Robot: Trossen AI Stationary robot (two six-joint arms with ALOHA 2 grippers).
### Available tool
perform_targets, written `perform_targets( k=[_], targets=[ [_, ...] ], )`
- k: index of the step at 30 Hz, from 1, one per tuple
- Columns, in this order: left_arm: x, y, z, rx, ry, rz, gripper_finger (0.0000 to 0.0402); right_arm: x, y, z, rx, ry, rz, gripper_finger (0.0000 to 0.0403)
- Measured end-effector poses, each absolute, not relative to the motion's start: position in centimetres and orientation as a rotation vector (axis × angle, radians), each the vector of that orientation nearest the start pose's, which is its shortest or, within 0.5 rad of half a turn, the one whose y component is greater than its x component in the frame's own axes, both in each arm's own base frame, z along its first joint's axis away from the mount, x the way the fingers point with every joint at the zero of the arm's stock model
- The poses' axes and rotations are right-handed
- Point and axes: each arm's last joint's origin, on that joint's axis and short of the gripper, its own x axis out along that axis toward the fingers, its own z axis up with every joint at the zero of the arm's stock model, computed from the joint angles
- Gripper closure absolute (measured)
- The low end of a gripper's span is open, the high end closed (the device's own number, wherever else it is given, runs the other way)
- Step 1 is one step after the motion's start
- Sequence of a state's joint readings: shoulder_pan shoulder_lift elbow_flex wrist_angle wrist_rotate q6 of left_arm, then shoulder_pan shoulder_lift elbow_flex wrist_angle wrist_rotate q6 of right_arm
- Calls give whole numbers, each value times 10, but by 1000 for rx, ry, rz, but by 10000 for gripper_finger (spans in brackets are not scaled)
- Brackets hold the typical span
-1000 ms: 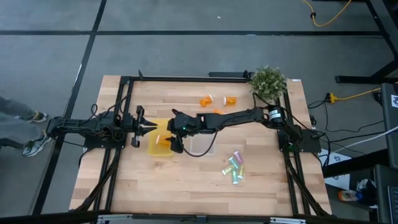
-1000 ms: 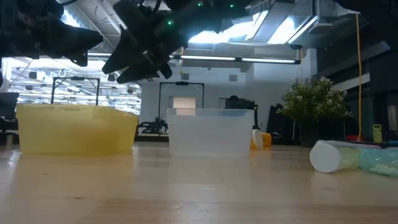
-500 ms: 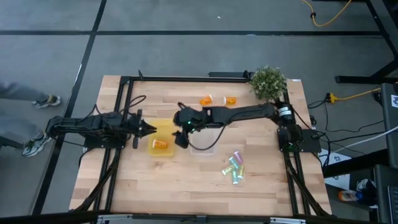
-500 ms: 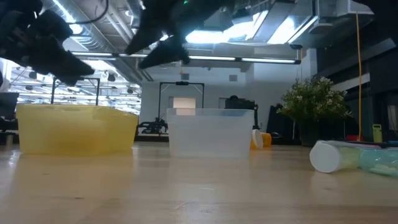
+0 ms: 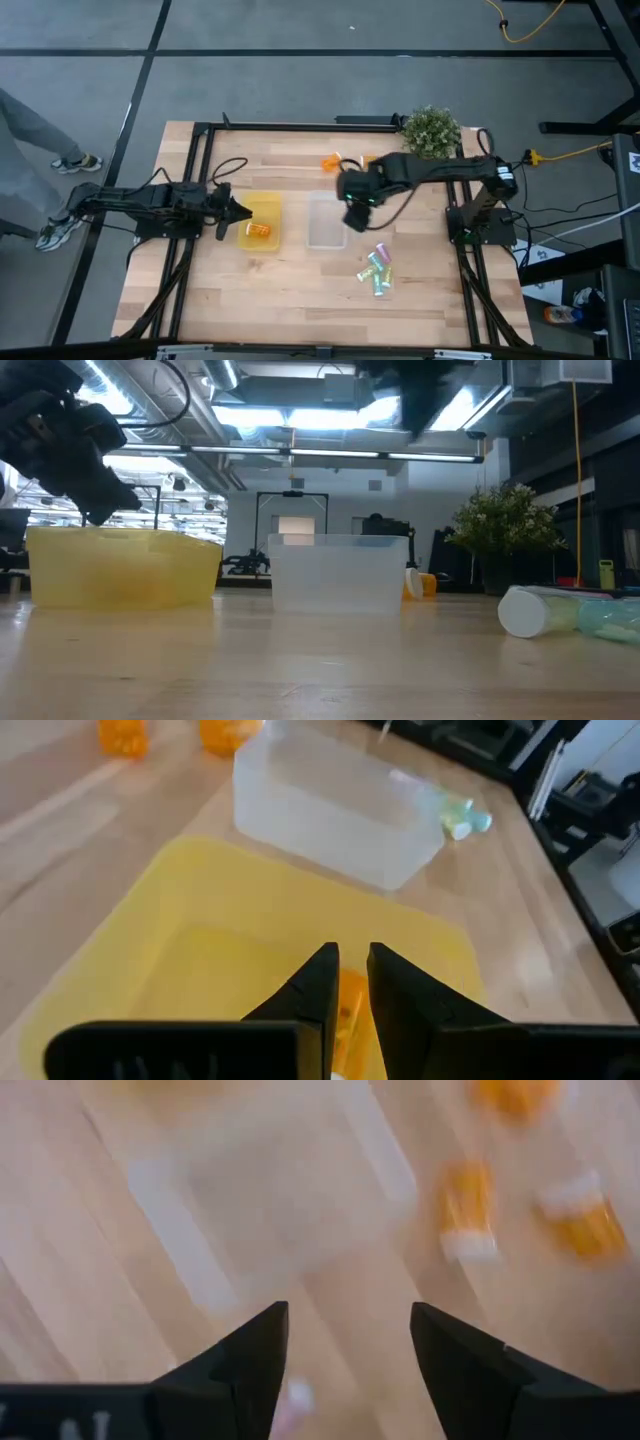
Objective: Pick and place medicine bottles into bin by pill shape (circle, oval)
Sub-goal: Put the pink pill bottle into the transparent bin
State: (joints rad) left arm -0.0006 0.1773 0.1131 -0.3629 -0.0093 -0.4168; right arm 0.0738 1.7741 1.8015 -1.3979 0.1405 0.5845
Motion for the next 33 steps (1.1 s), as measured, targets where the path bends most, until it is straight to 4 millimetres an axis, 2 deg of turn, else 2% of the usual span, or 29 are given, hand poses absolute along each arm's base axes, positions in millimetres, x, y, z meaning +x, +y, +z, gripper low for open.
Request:
perform_targets(
  k=[4,10,15,22,27,33],
  targets=[
    [100,0,150,-404,471,116,351,305,36,346,392,1399,-550,192],
    [102,0,149,-397,482,116,351,293,68,347,410,1343,-516,192],
    [103,0,149,-397,479,115,351,290,86,328,325,1313,-572,192],
    [103,0,149,-398,480,110,351,295,107,285,463,1310,-533,192],
    [103,0,149,-398,480,109,351,287,118,256,537,1361,-570,192],
    [103,0,149,-398,480,109,351,276,129,243,634,1369,-685,192]
  ],
)
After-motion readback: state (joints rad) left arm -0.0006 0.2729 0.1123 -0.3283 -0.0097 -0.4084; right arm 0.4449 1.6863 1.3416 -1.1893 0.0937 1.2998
